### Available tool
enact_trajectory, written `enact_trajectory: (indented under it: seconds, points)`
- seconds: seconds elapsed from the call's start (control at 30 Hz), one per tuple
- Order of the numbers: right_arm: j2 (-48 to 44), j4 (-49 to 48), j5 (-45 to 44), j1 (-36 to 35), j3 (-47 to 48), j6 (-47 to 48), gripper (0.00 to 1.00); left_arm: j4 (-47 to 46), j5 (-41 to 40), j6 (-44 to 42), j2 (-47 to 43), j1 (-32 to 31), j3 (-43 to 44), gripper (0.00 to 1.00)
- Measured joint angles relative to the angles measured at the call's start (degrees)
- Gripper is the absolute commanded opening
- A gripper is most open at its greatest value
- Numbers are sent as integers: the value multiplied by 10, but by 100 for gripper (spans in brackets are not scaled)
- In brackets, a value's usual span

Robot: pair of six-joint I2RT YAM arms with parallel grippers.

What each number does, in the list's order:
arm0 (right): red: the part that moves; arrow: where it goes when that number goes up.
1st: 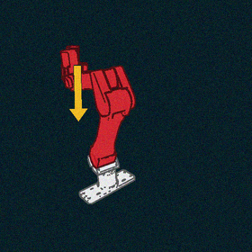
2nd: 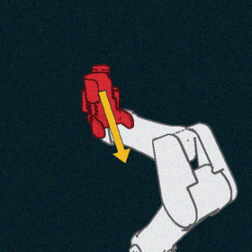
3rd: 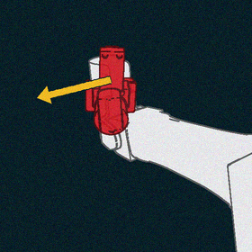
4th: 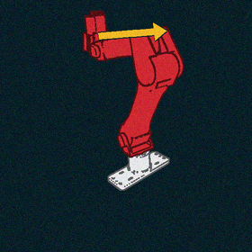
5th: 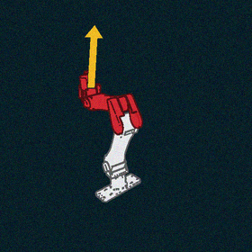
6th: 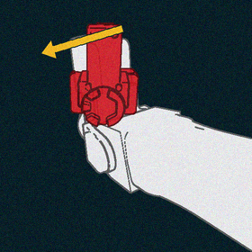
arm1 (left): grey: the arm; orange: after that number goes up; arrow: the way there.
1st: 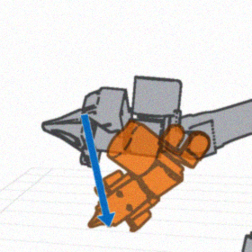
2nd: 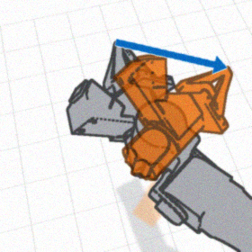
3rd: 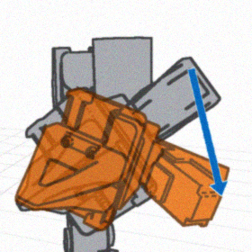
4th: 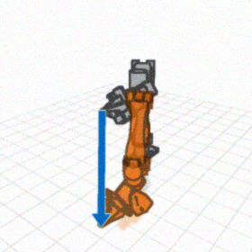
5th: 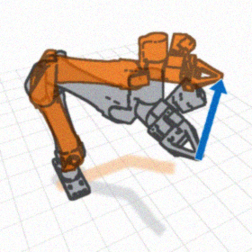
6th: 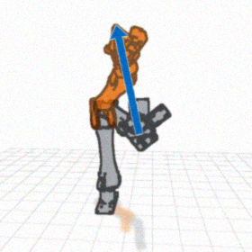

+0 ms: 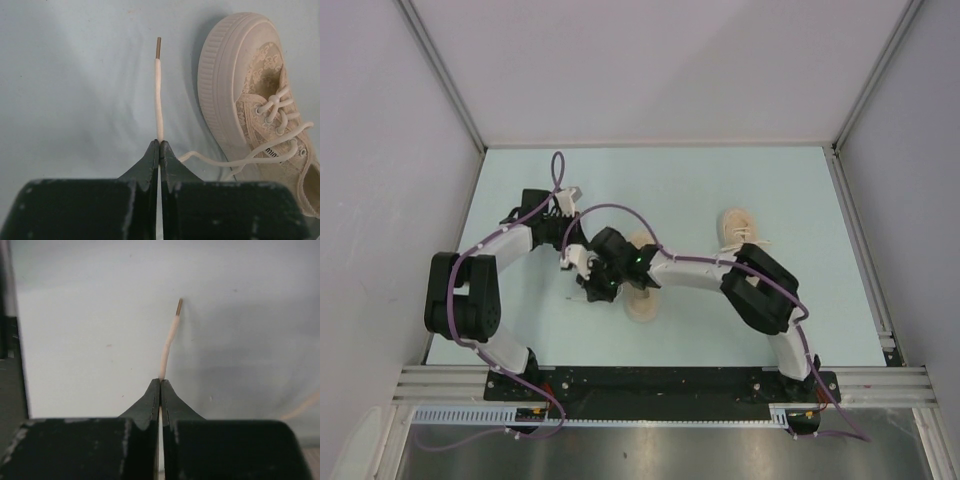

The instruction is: Tie the shoes

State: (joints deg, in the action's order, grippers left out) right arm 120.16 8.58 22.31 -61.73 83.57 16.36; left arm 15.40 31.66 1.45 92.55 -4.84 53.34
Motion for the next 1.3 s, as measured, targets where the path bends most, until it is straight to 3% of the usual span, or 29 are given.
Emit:
enact_trajectory:
  seconds: [0.33, 0.43, 0.53, 0.57, 0.67, 0.8, 0.9, 1.07, 1.3]
  points:
    - [-180, 50, 108, 145, -5, -147, 0, 42, -15, -92, -19, 0, -15, 11]
    - [-220, 66, 125, 171, -45, -168, 0, 64, -17, -120, -27, 0, -23, 19]
    - [-253, 81, 132, 182, -100, -187, 0, 95, -19, -154, -43, 0, -36, 32]
    - [-261, 84, 132, 185, -117, -194, 0, 101, -17, -166, -50, 0, -40, 44]
    - [-282, 94, 130, 191, -162, -205, 0, 119, -1, -203, -98, 2, -63, 64]
    - [-313, 101, 126, 207, -207, -222, 0, 96, 49, -225, -214, 0, -94, 62]
    - [-330, 95, 126, 223, -228, -235, 0, 50, 75, -229, -251, -29, -94, 56]
    - [-334, 77, 121, 240, -247, -254, 0, 7, 104, -221, -166, -98, -73, 50]
    - [-334, 47, 128, 252, -247, -272, 0, -14, 120, -173, -50, -123, -25, 45]
